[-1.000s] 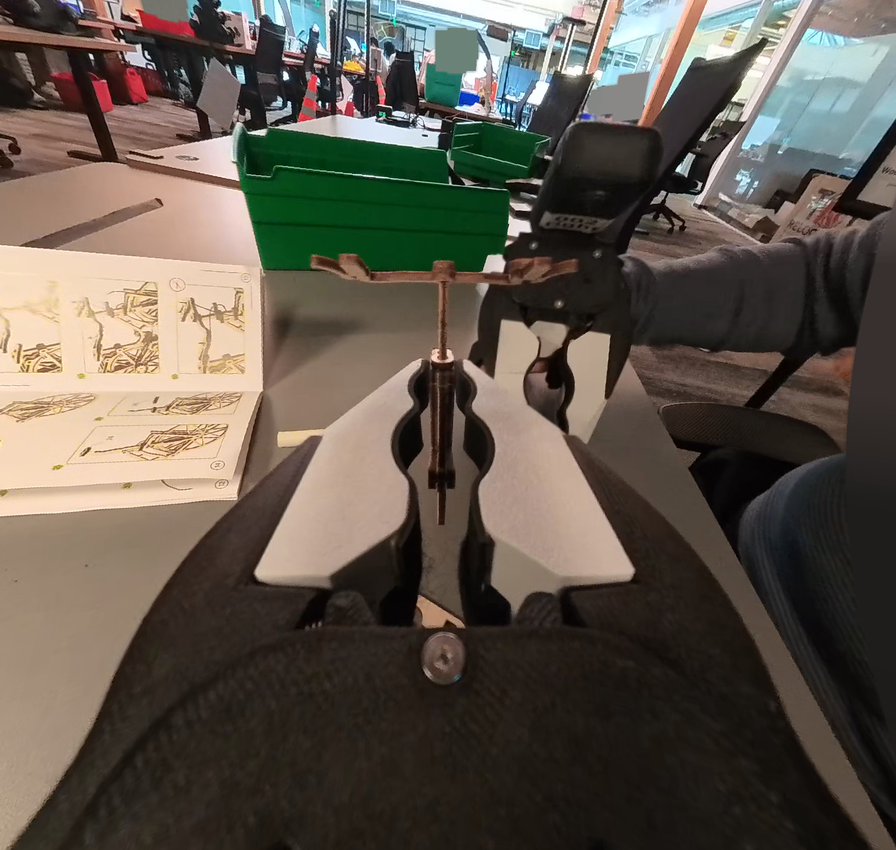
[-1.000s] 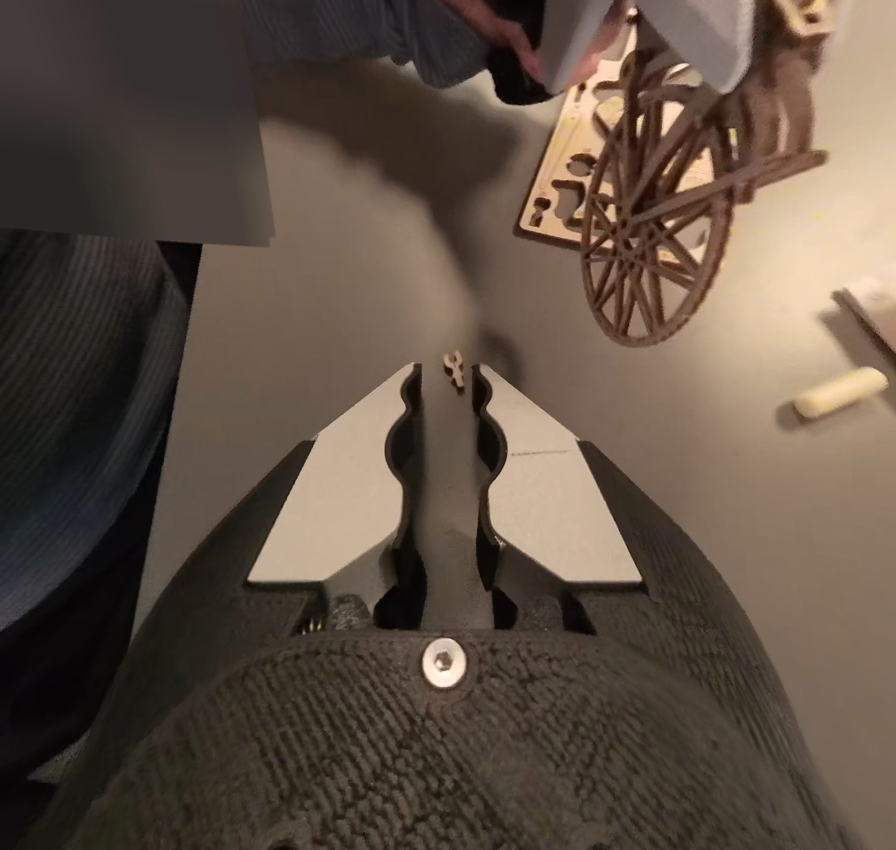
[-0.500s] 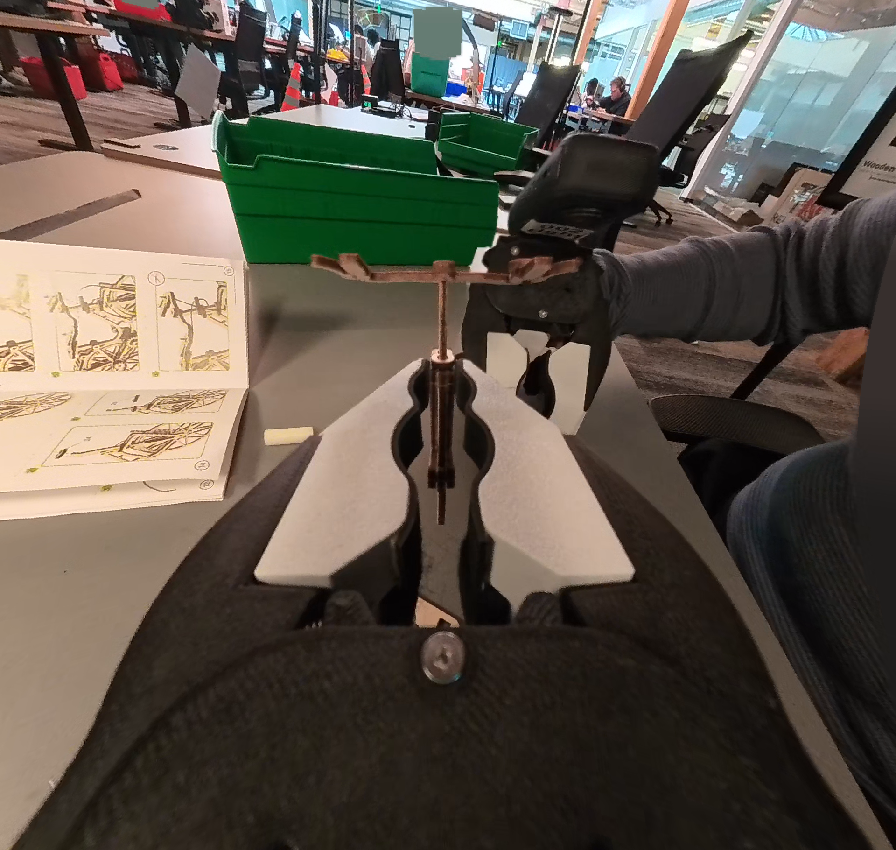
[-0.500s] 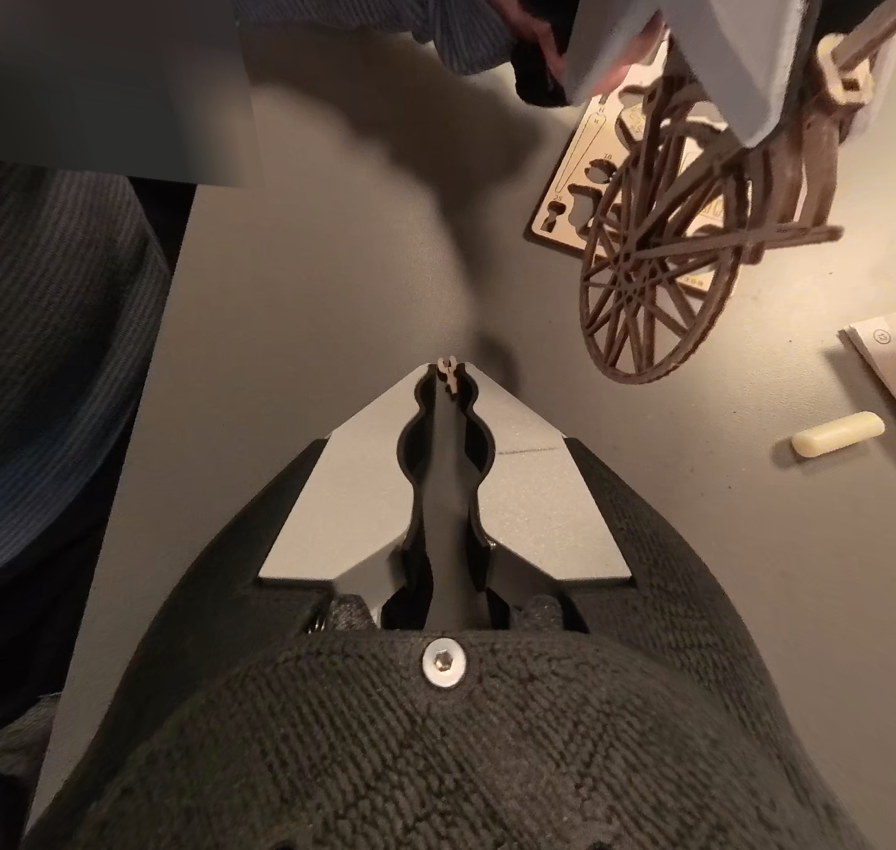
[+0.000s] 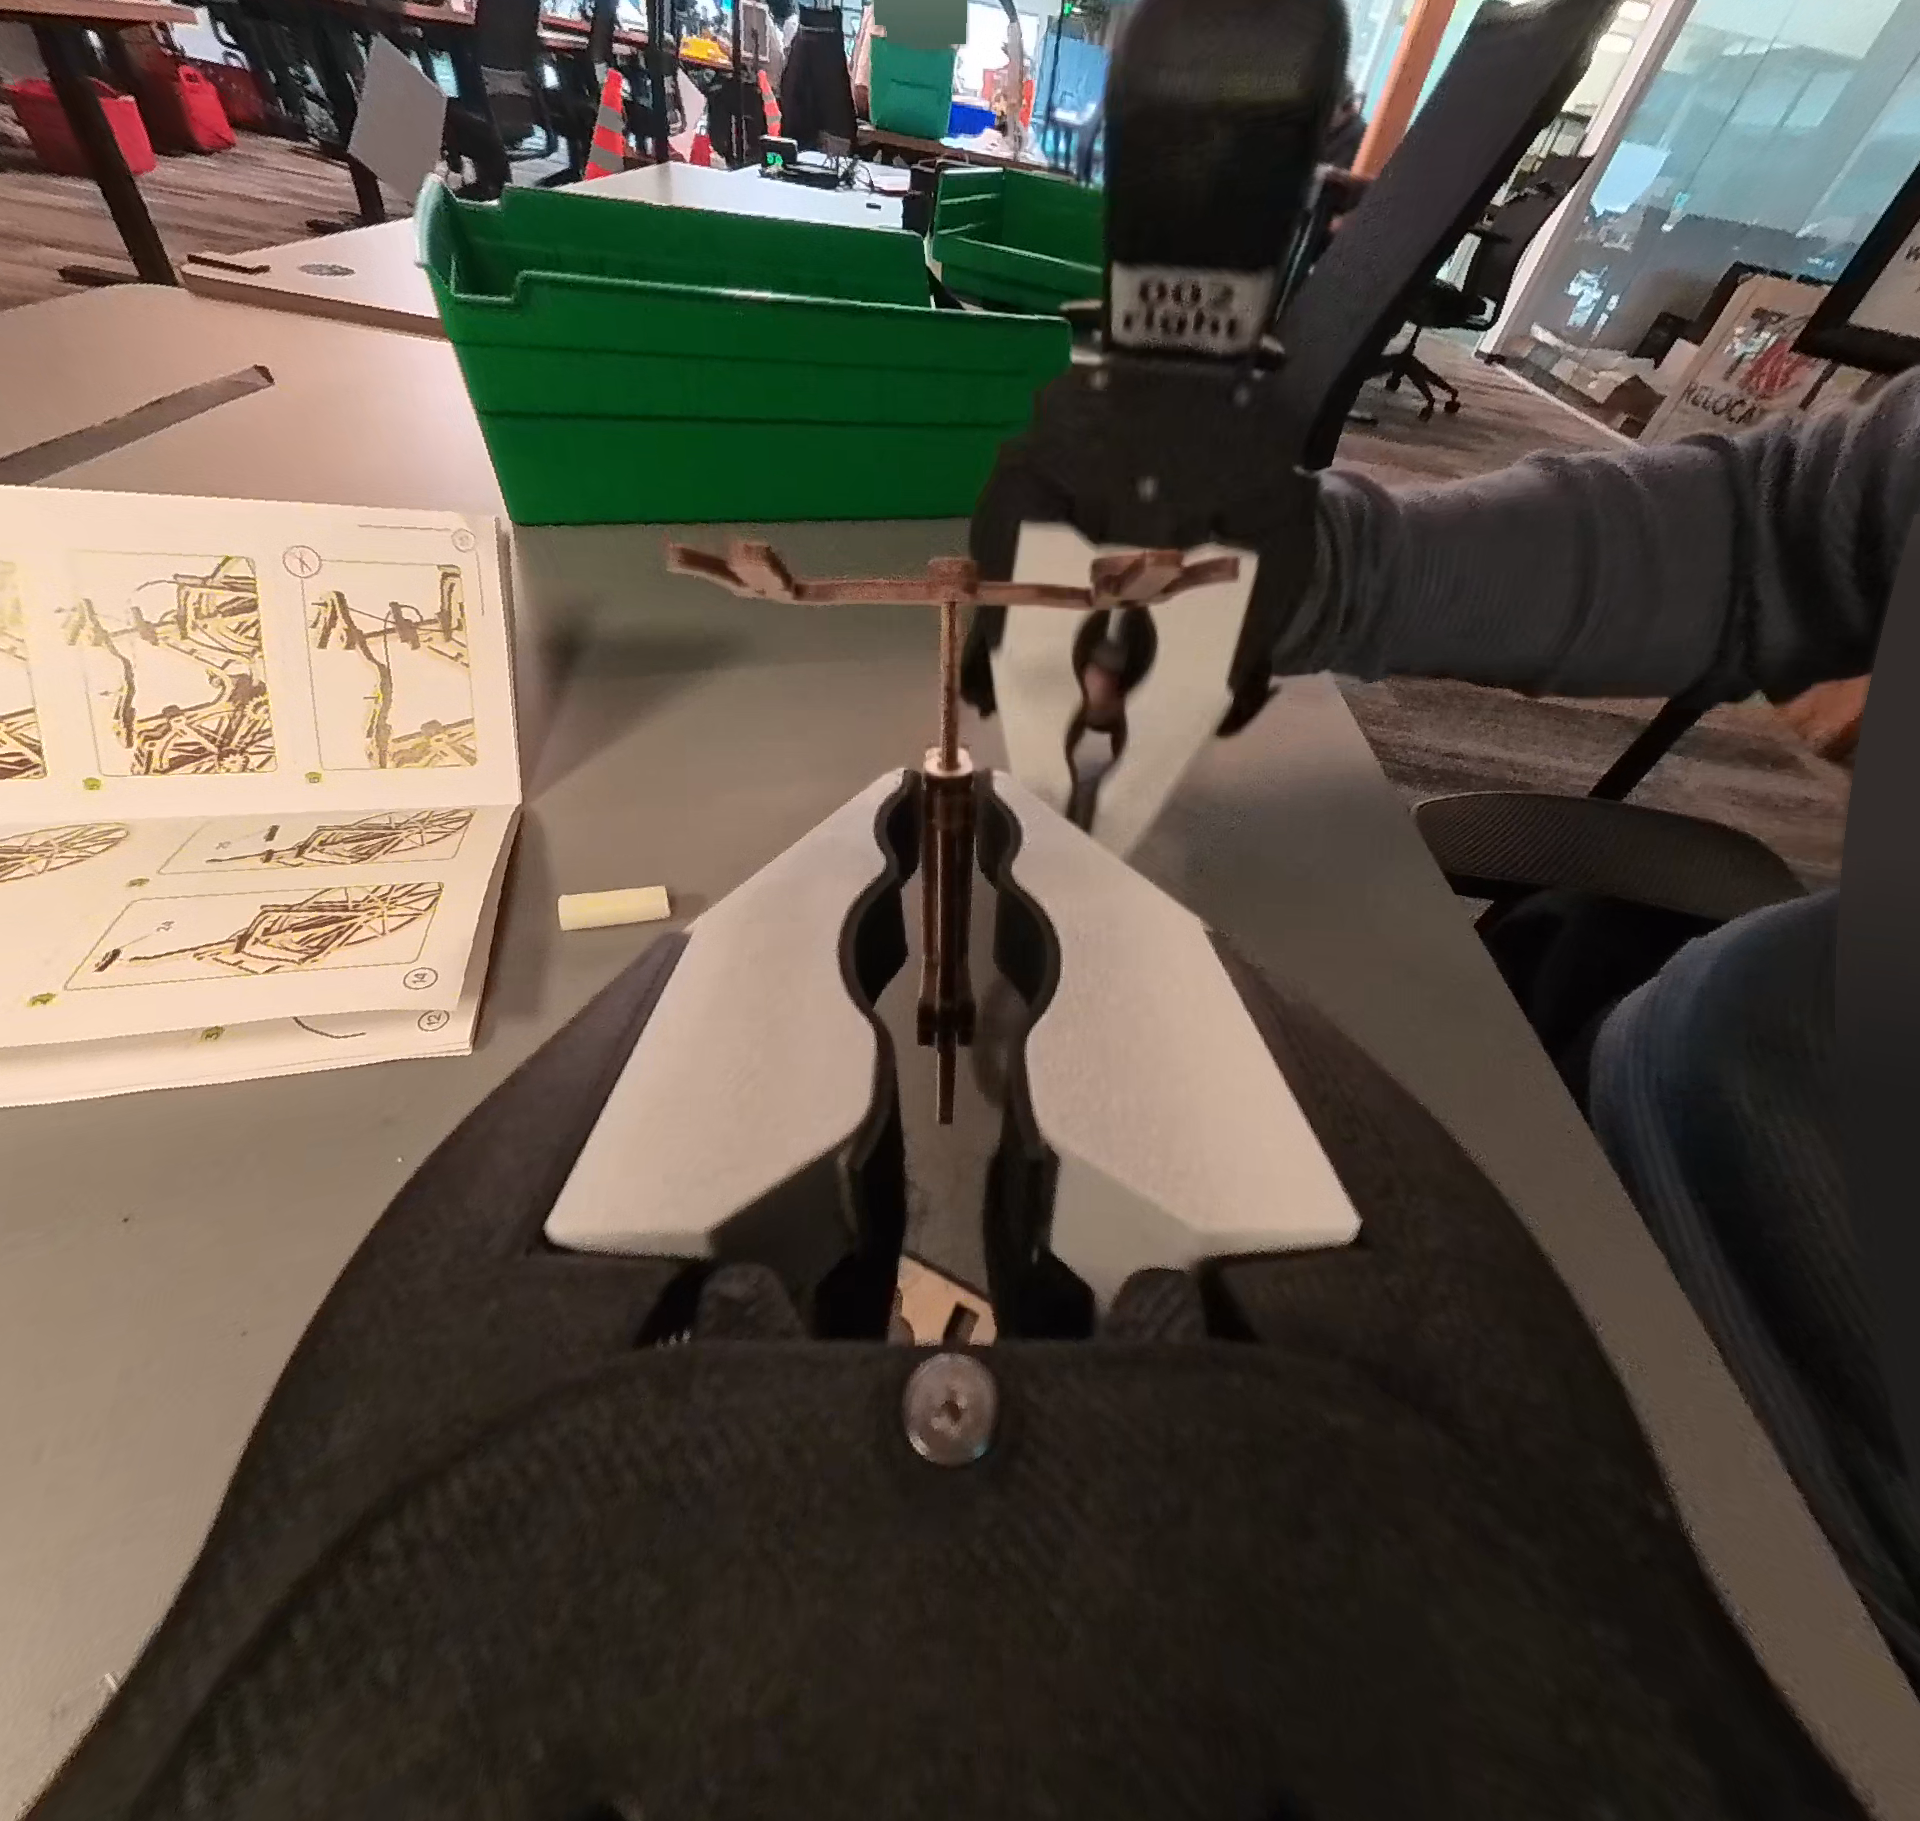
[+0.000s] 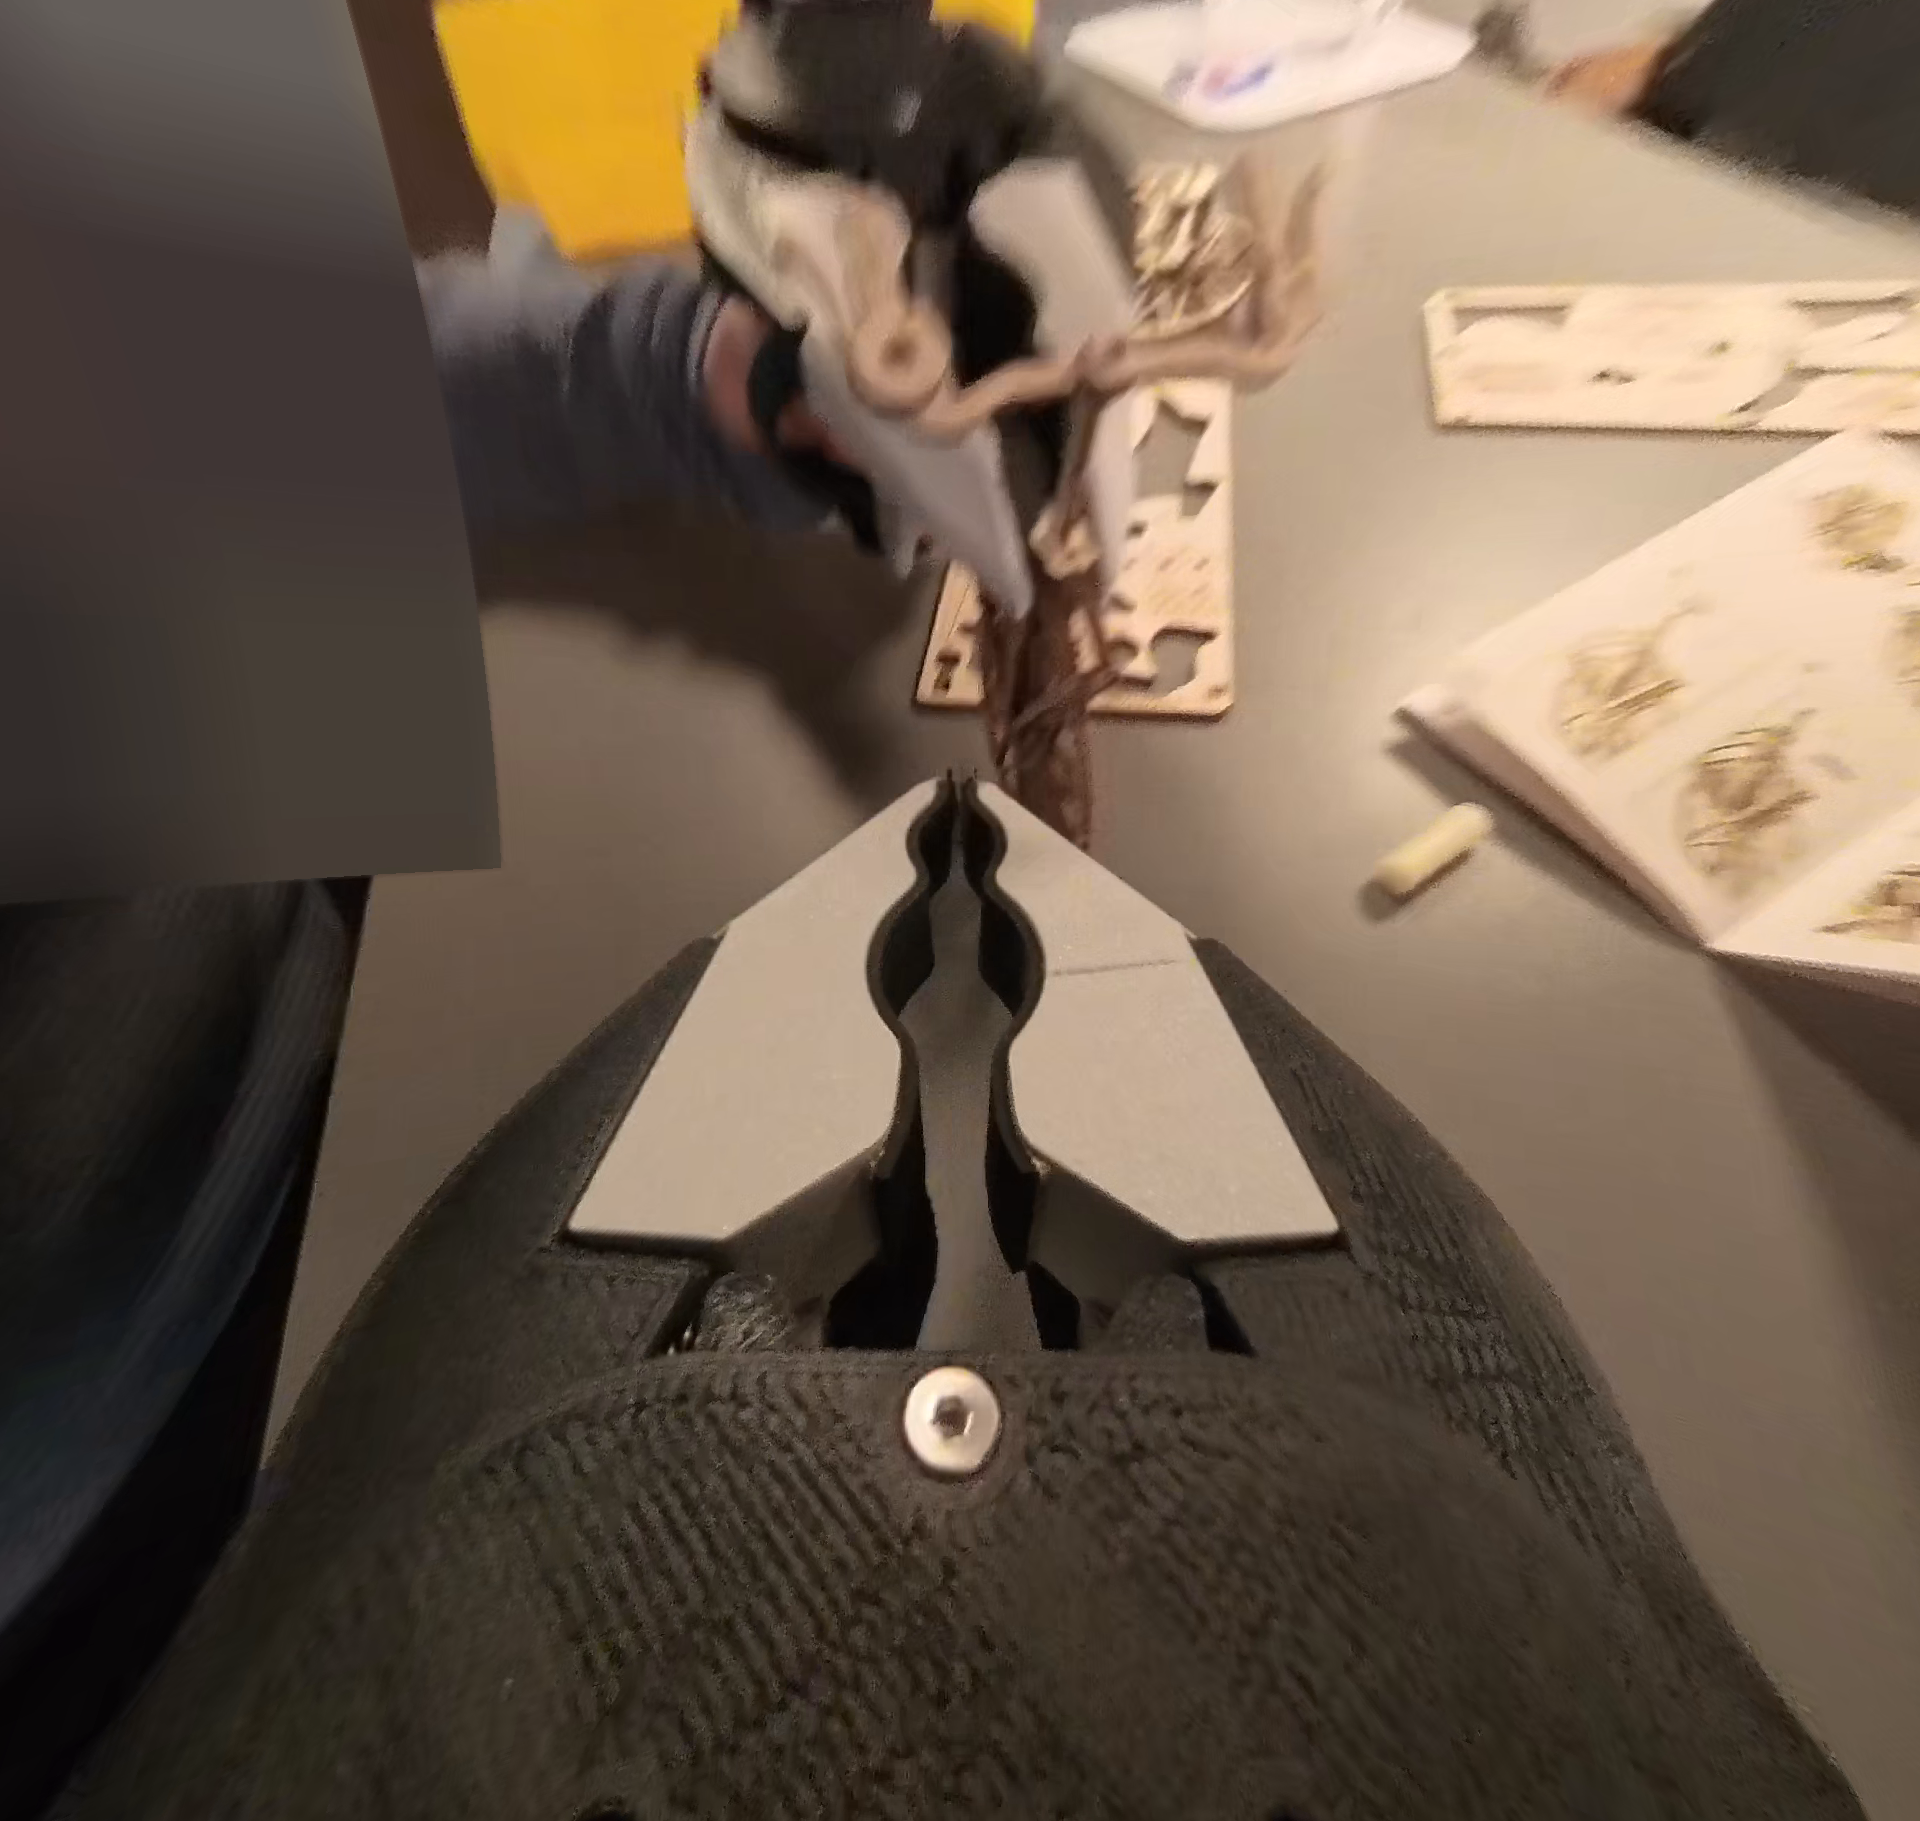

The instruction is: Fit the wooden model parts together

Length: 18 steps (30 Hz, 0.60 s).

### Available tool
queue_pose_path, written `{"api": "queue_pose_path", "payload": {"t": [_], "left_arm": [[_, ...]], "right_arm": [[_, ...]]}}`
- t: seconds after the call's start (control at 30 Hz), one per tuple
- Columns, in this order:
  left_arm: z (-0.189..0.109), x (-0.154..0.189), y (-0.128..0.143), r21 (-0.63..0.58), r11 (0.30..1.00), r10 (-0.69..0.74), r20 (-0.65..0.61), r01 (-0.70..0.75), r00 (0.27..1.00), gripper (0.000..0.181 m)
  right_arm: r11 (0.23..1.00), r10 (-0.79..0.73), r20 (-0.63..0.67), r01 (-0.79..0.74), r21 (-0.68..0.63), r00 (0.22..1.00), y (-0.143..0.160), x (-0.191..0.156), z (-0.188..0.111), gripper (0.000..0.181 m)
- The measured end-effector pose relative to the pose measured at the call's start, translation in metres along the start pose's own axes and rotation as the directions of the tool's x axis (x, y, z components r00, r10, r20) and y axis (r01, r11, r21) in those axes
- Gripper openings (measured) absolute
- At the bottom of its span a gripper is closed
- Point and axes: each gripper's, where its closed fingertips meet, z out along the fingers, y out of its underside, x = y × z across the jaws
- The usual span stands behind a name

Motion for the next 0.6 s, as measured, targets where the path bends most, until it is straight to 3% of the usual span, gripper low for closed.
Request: {"api": "queue_pose_path", "payload": {"t": [0.13, 0.6], "left_arm": [[0.003, 0.002, 0.004, -0.019, 1.0, 0.023, -0.003, -0.023, 1.0, 0.009], [0.006, 0.009, 0.011, -0.081, 0.996, 0.041, -0.038, -0.044, 0.998, 0.009]], "right_arm": [[0.993, 0.014, -0.056, -0.007, 0.12, 0.998, -0.029, 0.013, -0.017, 0.0], [0.997, 0.015, 0.02, -0.016, 0.076, 1.0, -0.037, 0.012, -0.009, 0.0]]}}
